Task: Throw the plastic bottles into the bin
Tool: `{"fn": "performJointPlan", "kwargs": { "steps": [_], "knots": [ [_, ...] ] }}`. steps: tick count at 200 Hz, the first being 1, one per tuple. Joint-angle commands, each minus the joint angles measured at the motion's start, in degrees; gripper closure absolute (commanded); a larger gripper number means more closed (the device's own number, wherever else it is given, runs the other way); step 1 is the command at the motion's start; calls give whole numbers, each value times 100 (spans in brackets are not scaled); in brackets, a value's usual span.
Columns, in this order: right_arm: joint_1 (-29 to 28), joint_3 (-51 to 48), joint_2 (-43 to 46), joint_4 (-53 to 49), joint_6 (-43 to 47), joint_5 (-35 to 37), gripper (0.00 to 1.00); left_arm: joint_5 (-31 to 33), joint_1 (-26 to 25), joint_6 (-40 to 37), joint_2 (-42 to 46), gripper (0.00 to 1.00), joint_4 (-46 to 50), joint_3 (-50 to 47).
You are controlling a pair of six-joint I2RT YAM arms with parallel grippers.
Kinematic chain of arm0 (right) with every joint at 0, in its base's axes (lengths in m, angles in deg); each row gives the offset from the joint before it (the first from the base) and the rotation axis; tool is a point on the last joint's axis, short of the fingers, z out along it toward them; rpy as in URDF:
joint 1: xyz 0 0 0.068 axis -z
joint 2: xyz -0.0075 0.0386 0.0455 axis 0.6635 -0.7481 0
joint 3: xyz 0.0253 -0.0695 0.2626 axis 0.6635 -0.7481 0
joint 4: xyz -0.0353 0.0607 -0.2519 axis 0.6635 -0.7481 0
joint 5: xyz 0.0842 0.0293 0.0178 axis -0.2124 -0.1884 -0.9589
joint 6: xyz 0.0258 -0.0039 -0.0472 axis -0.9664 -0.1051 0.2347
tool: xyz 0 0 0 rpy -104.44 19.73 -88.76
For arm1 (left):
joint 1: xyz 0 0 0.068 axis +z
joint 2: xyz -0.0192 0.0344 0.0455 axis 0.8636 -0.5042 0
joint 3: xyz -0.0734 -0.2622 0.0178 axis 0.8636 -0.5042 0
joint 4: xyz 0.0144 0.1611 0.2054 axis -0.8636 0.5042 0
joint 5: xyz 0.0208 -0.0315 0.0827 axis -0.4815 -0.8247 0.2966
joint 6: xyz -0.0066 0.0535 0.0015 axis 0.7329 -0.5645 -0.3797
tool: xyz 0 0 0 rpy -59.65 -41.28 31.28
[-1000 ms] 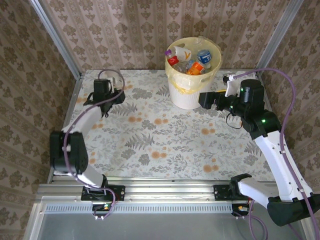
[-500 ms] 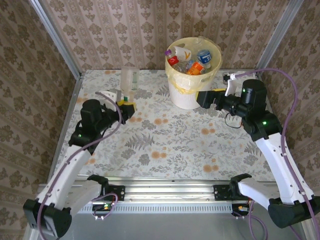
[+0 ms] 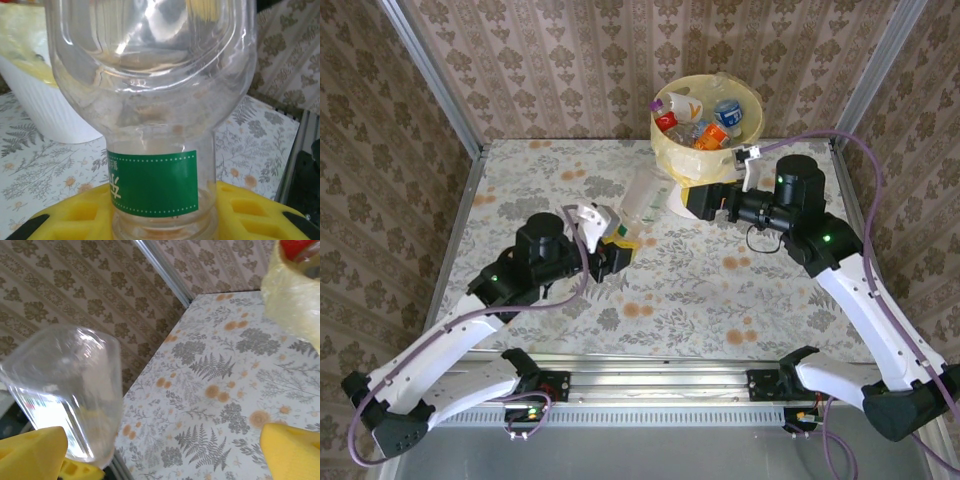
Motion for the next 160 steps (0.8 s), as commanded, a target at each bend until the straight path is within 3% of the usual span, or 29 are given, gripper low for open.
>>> {"fn": "performJointPlan", "kwargs": {
  "steps": [1, 113, 160],
  "knots": [
    [-145, 218, -53, 238, -184, -44, 0, 402, -285, -318, -201, 82, 84, 288],
    [-407, 271, -295, 289, -384, -152, 0, 676, -670, -544, -748, 82, -39, 516],
    [-494, 341, -421, 284, -412, -195, 11, 1142, -840, -704, -864, 82, 3, 565]
  ]
}}
